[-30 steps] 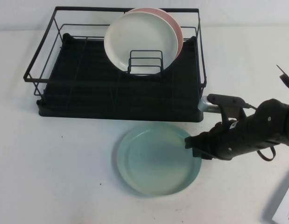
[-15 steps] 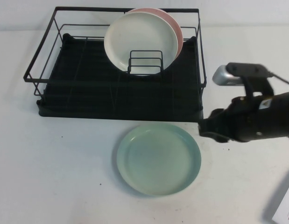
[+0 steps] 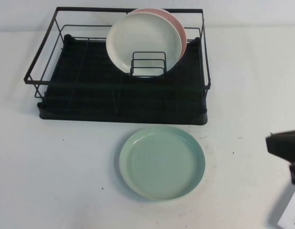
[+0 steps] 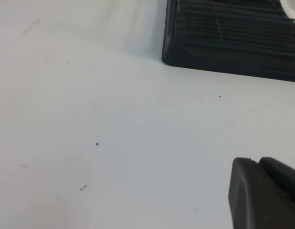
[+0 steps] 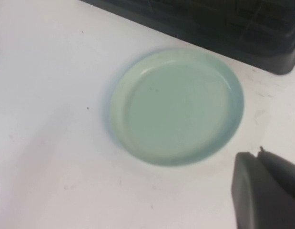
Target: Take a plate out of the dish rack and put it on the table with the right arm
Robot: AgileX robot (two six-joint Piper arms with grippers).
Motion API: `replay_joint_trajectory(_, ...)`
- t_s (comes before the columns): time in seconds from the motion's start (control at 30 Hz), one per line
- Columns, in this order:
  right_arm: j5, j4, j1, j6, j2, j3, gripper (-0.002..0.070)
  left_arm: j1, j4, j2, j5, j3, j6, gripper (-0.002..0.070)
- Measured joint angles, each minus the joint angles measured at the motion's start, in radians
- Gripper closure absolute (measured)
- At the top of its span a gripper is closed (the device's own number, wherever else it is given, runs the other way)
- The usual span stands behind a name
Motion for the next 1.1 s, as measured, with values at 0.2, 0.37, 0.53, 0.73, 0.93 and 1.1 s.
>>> replay_joint_trajectory(0.2,0.083,-0.006,0.0,0.0,-0.116,0.062,0.0694,0.0,0.0,0.0,0.0,0.0,0.0,0.0679)
replay_joint_trajectory(0.37,0.156,-0.008,0.0,0.0,-0.15,0.066,0.0694,0.0,0.0,0.0,0.0,0.0,0.0,0.0679)
replay_joint_trajectory(0.53,0.105,-0.039,0.0,0.0,-0.15,0.127,0.0694,0.0,0.0,0.0,0.0,0.0,0.0,0.0679)
replay_joint_trajectory(0.73,-0.148,-0.194,-0.006,0.0,-0.166,0.306,0.0694,0.0,0.0,0.0,0.0,0.0,0.0,0.0679)
replay_joint_trajectory(0.93,-0.435,-0.292,-0.19,0.0,-0.361,0.586,0.0694,0.0,0.0,0.0,0.0,0.0,0.0,0.0679)
replay_joint_trajectory(1.1,-0.568,-0.298,-0.394,0.0,-0.568,0.744,0.0694,0.0,0.0,0.0,0.0,0.0,0.0,0.0679)
